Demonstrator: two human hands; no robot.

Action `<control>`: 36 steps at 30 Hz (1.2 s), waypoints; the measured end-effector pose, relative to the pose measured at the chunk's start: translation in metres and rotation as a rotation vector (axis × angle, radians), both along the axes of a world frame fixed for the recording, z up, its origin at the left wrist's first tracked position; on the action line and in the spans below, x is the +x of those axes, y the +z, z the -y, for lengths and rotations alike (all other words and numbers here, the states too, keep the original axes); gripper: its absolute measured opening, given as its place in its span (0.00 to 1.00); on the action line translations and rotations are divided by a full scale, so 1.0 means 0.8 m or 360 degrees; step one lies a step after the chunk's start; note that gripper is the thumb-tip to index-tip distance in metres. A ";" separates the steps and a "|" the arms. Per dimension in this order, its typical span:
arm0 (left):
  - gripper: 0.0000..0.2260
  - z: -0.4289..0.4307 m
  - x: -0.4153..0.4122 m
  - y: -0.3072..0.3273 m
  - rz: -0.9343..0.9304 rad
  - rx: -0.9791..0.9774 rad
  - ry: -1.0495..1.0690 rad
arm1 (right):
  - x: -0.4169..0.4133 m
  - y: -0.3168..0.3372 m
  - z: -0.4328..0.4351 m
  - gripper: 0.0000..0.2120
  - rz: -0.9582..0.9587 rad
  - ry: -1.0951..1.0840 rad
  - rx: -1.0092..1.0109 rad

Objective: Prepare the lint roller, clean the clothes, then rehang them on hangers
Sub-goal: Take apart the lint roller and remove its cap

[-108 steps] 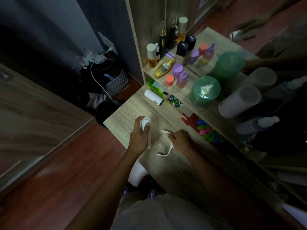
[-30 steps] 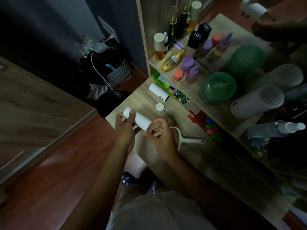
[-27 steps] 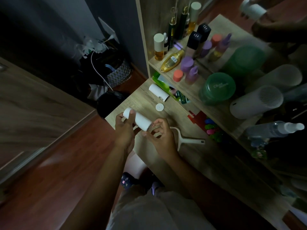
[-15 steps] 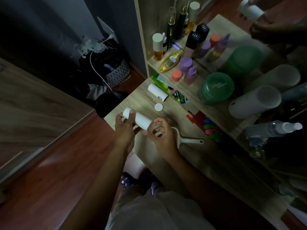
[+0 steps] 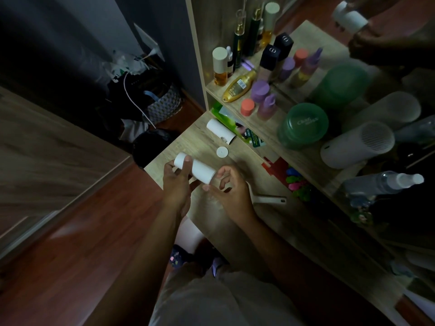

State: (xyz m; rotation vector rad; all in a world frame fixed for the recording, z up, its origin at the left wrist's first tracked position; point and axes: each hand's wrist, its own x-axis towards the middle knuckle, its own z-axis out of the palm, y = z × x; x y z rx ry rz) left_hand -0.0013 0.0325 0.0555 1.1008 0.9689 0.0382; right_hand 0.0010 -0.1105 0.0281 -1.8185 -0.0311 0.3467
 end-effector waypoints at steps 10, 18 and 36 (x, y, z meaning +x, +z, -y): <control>0.22 0.001 0.001 0.003 0.0008 0.0008 -0.0032 | -0.002 -0.002 -0.002 0.20 0.0006 -0.0038 0.0075; 0.22 0.003 0.002 0.006 -0.0015 0.0032 -0.0040 | -0.001 0.001 0.002 0.20 -0.0014 0.0001 0.0094; 0.19 0.014 0.005 0.009 -0.0037 0.0117 0.0049 | 0.018 -0.013 0.021 0.12 -0.0148 0.0006 -0.0004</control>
